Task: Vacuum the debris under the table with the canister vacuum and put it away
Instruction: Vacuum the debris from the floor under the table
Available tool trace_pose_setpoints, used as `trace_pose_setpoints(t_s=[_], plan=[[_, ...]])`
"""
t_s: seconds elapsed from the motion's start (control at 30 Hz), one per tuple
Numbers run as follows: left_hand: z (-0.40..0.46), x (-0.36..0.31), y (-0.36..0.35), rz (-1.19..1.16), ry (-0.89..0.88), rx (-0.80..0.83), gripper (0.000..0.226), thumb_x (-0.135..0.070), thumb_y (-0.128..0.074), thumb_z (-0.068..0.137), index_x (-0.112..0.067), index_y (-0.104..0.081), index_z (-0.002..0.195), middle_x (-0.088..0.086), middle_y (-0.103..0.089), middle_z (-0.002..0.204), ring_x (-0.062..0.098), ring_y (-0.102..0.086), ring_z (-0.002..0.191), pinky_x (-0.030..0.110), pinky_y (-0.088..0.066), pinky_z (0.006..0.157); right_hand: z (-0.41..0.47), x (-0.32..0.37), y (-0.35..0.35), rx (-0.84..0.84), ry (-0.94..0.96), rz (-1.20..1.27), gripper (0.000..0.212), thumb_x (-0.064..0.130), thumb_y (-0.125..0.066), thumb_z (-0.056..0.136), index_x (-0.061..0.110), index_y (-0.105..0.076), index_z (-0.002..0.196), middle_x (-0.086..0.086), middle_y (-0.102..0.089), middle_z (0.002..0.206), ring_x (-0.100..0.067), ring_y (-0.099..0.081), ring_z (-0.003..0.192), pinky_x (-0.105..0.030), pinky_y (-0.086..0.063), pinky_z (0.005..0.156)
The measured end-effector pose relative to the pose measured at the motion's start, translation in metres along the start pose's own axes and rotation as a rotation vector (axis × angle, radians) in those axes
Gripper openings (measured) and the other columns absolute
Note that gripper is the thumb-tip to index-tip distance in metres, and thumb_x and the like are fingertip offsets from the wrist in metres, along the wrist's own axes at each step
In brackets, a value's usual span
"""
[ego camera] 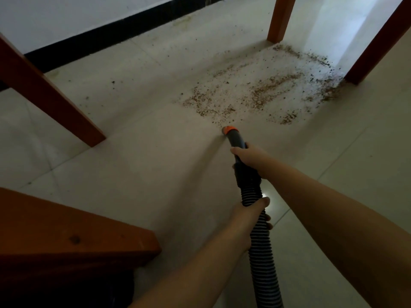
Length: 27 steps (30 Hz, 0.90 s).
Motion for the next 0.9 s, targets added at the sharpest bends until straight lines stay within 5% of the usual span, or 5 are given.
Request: trace_pose_setpoints(t_s=[0.63, 0.9], plan=[[-0.011, 0.036, -0.067, 0.184, 0.078, 0.157, 0.018, -0.025, -0.066, 0.088, -0.015, -0.051, 0.09, 0.005, -0.057, 0.07, 0.016, -0.057, 0.056, 0.029, -0.05, 0.058, -0.024, -0.067, 0.076, -0.107, -0.124, 0.143, 0.047, 0.031, -0.055, 0.091, 0.008, -0.042, 0.131, -0.025, -0.061, 0.115, -0.042, -0.062, 0.104, -0.055, -0.051, 0.093], [-0.022, 0.005, -0.061, 0.331, 0.02, 0.046, 0.019, -0.026, -0.062, 0.091, -0.012, -0.051, 0.086, 0.006, -0.056, 0.068, 0.01, -0.058, 0.04, 0.023, -0.05, 0.048, -0.031, -0.04, 0.073, -0.053, -0.117, 0.135, 0.052, 0.032, -0.05, 0.096, -0.001, -0.04, 0.136, -0.024, -0.057, 0.122, -0.039, -0.061, 0.103, -0.045, -0.052, 0.085]])
Point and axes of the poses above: each hand's wrist, its own z-axis towards the middle knuckle, its own y-axis out of the back of the hand, x = y × z, the point moved 6 cm from there along z, towards the middle knuckle
